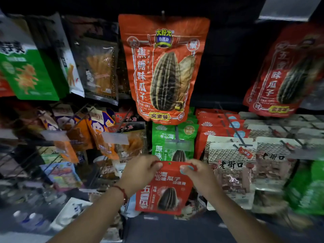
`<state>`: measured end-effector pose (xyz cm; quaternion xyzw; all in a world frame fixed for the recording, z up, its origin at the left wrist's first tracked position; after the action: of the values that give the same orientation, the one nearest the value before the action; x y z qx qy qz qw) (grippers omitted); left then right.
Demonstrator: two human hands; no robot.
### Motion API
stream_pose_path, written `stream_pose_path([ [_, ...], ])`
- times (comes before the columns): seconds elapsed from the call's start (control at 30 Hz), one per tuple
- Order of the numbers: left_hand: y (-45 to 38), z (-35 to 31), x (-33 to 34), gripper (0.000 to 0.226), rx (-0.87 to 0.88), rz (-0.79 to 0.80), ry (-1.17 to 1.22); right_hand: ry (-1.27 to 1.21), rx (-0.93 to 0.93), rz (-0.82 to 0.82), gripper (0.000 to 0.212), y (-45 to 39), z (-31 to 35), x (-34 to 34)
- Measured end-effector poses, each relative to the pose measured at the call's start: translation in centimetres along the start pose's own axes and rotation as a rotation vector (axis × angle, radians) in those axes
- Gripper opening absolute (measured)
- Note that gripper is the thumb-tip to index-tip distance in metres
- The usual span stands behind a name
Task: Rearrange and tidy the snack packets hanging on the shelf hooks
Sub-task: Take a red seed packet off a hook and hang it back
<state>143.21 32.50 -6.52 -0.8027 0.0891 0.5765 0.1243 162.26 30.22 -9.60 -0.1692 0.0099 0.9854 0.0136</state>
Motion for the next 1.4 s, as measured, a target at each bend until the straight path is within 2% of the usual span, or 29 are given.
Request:
stream_pose_path([
  [0.23, -4.9, -0.5, -0.6, 0.028, 0.101, 0.025, 0.059, -0.289, 0.151, -0.240, 0.006, -2.7, -0.4, -2.0],
  [0.33, -5.9, -1.0, -0.5, 0.031, 0.134, 0.052, 0.087, -0.362, 0.184, -0.266, 0.019, -3.6, -0.9, -2.7],
  [0.6, -8.1, -0.2, -0.5, 0.022, 0.101, -0.038, 0.113, -0.293, 0.133, -0.315, 0.021, -6.6, -0.9, -3.6],
  [0.7, -9.0, 0.3, 0.0, 0.021, 0.061, -0.052, 0.096, -0.251, 0.110, -0.332, 0.032, -7.7, -0.9, -3.3],
  [0.8, -9.9, 0.8, 0.5, 0.025, 0.009, -0.062, 0.085, -0.099, 0.032, -0.364, 0.039, -9.0, -0.4, -3.2],
  [0.9, -10.8, 1.0, 0.7, 0.029, -0.011, -0.090, 0.010, 0.015, -0.094, -0.361, 0.034, -9.6, 1.0, -2.9],
  [1.03, -10.8, 0.5, 0.7, 0.027, 0.069, -0.163, -0.047, 0.436, -0.248, -0.341, 0.029, -9.5, 3.2, -2.4],
  [1.1, -10.2, 0.1, 0.4, 0.021, 0.132, -0.225, -0.076, 0.536, -0.277, -0.306, 0.029, -9.1, 3.8, -2.1],
  [1.13, -9.8, -0.1, 0.4, 0.026, 0.160, -0.245, -0.111, 0.575, -0.309, -0.290, 0.032, -8.8, 4.0, -1.8],
  [1.2, -9.0, 0.0, 1.1, 0.059, 0.173, -0.213, -0.223, 0.694, -0.345, -0.269, 0.048, -8.3, 4.3, -1.3],
  [1.27, -7.7, 0.6, 1.6, 0.081, 0.162, -0.190, -0.340, 0.810, -0.308, -0.264, 0.064, -7.7, 4.0, -1.2],
  [1.4, -3.7, 2.2, 2.8, 0.096, 0.211, -0.202, -0.476, 0.986, -0.255, -0.223, 0.078, -4.7, 3.1, -0.7],
])
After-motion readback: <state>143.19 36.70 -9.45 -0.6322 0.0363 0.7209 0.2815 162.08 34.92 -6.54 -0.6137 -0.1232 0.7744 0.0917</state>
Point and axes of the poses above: each hand's wrist, its own y-axis away from the middle knuckle, its own x-axis out of the palm, z = x × y, the point moved 9 cm from there along -y, towards the middle knuckle, and after that the axes turned 9 degrees about -y, right-handed, at the moved point
